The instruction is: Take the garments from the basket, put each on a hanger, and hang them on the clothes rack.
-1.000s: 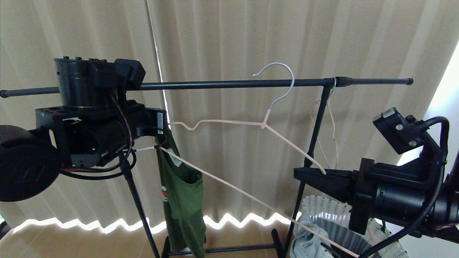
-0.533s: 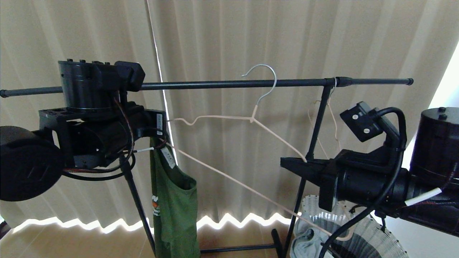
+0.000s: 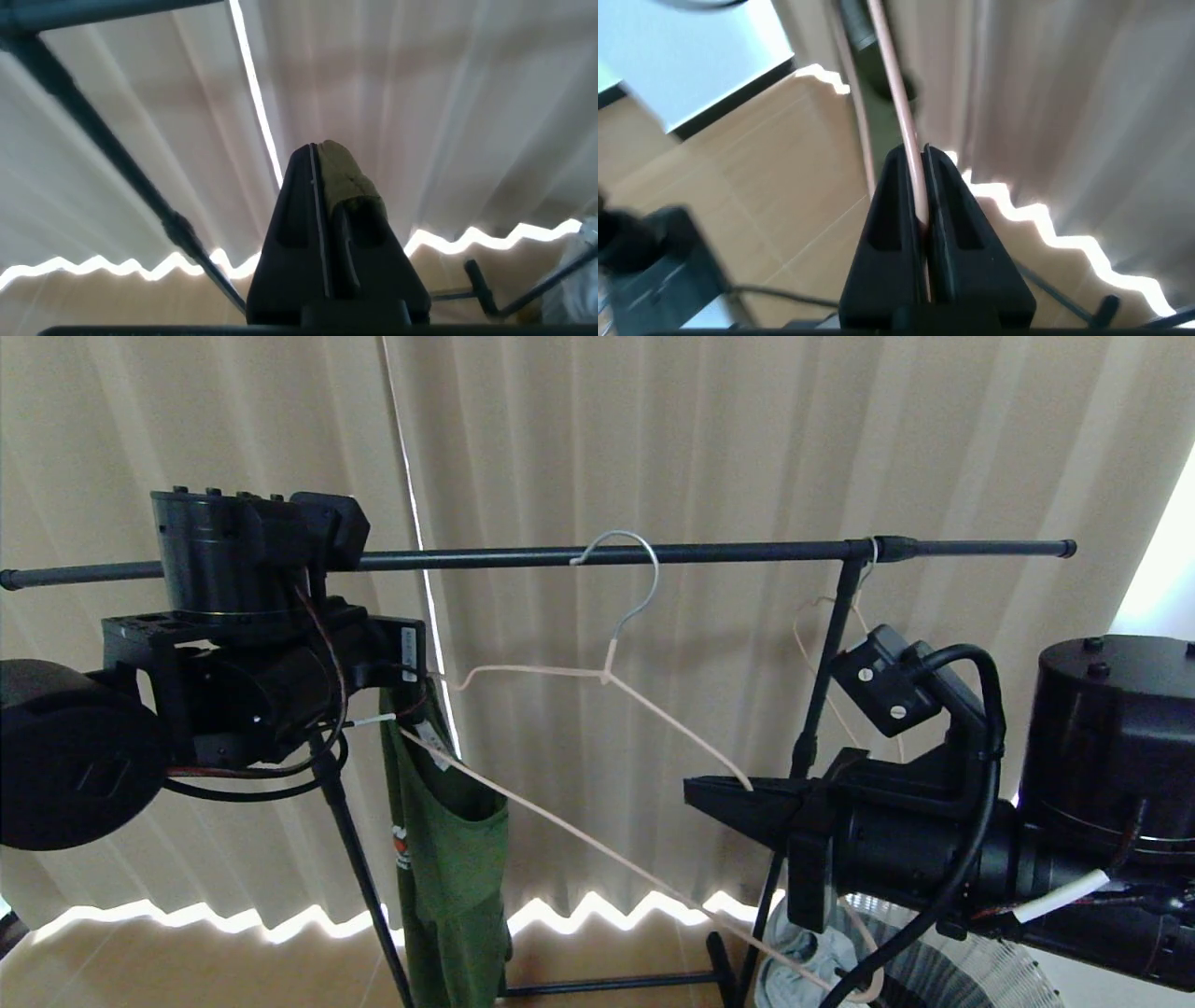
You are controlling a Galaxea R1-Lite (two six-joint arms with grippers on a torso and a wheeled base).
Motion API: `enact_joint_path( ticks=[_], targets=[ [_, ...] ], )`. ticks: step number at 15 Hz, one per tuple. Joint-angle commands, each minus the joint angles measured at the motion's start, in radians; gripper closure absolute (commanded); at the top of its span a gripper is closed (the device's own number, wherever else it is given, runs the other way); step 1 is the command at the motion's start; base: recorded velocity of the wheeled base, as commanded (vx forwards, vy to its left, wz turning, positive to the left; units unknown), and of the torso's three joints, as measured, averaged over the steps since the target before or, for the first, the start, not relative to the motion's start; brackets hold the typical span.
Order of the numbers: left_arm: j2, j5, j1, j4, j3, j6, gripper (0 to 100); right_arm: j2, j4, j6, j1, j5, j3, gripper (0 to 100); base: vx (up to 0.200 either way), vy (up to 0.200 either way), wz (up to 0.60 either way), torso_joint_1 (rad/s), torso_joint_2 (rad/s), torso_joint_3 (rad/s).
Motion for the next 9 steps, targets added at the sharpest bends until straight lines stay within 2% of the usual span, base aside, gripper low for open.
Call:
enact_joint_path(
  ticks=[1, 5, 9],
  targets=[
    [0.008, 0.005, 0.006, -0.001, -0.004, 0.000, 100, 0.007, 0.000, -0.002, 0.016, -0.014, -0.006, 100, 0.000, 0.000, 0.00, 0.000, 0.00, 0.000],
    [0.006, 0.020, 0.006, 0.001, -0.002, 0.002, 100, 0.070, -0.002, 0.000, 0.016, -0.116, -0.069, 100, 0.000, 0.000, 0.00, 0.000, 0.00, 0.000],
    [0.005, 0.066, 0.006, 0.001, 0.005, 0.002, 100, 0.113, -0.078, 0.005, 0.016, -0.143, -0.089, 100, 0.000, 0.000, 0.00, 0.000, 0.00, 0.000]
  ],
)
